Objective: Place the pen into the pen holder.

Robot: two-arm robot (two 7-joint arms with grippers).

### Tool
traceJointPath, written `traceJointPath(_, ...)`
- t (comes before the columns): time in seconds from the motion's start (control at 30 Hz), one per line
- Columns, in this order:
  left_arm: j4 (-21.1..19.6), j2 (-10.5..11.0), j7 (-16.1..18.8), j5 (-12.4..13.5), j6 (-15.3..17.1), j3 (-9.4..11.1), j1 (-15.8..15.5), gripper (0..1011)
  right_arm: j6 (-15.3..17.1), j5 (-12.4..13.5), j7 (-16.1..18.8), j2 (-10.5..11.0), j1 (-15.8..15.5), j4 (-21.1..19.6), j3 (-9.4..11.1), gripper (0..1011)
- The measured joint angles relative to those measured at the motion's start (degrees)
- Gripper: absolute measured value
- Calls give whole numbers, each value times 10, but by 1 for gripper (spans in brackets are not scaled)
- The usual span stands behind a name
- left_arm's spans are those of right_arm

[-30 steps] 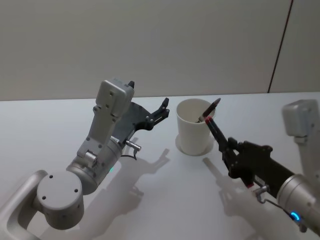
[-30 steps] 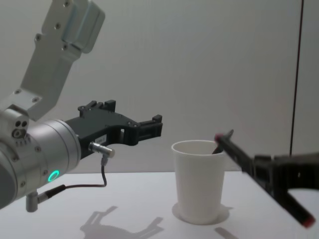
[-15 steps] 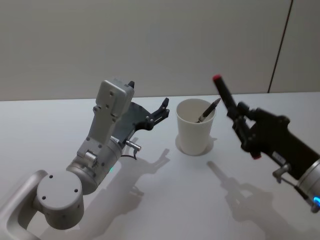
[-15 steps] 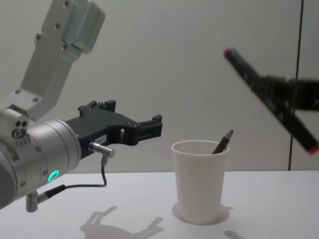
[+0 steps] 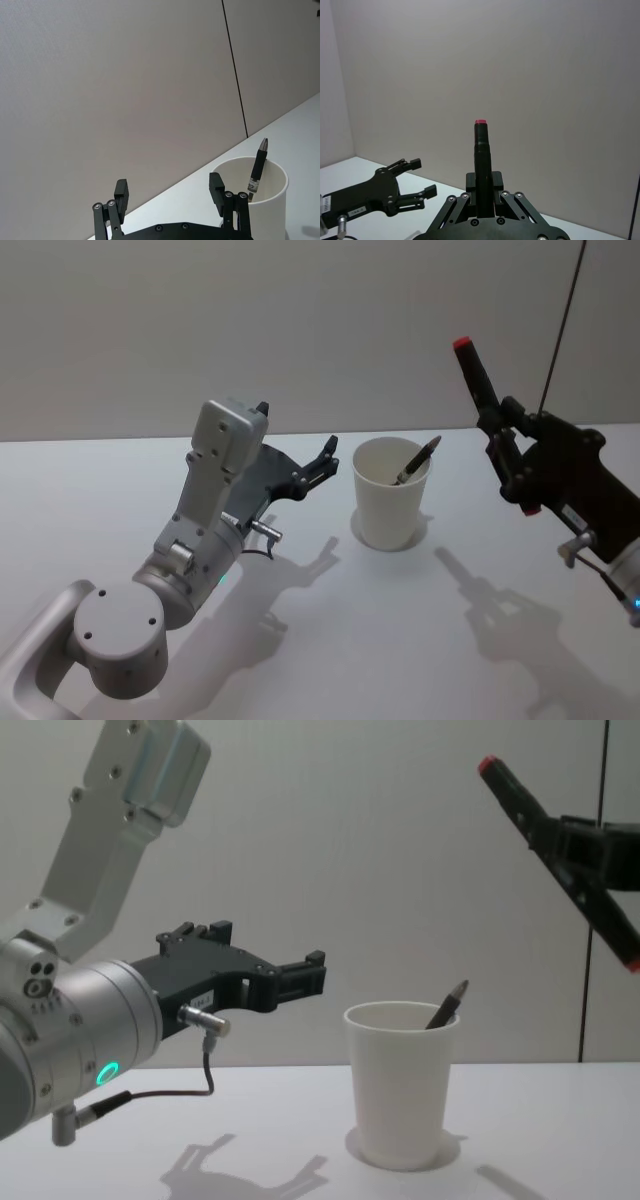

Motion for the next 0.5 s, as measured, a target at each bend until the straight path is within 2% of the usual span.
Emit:
traceJointPath(0.3,0,0,0,0,0,0,0,1001,-16,-62,-7,-23,34,44,-15,177)
traceJointPath(0.33,0,0,0,0,0,0,0,1001,-16,-62,-7,-23,34,44,-15,177)
traceJointPath(0.5,0,0,0,0,0,0,0,1001,-36,-102,-9,-39,57,76,-26,177)
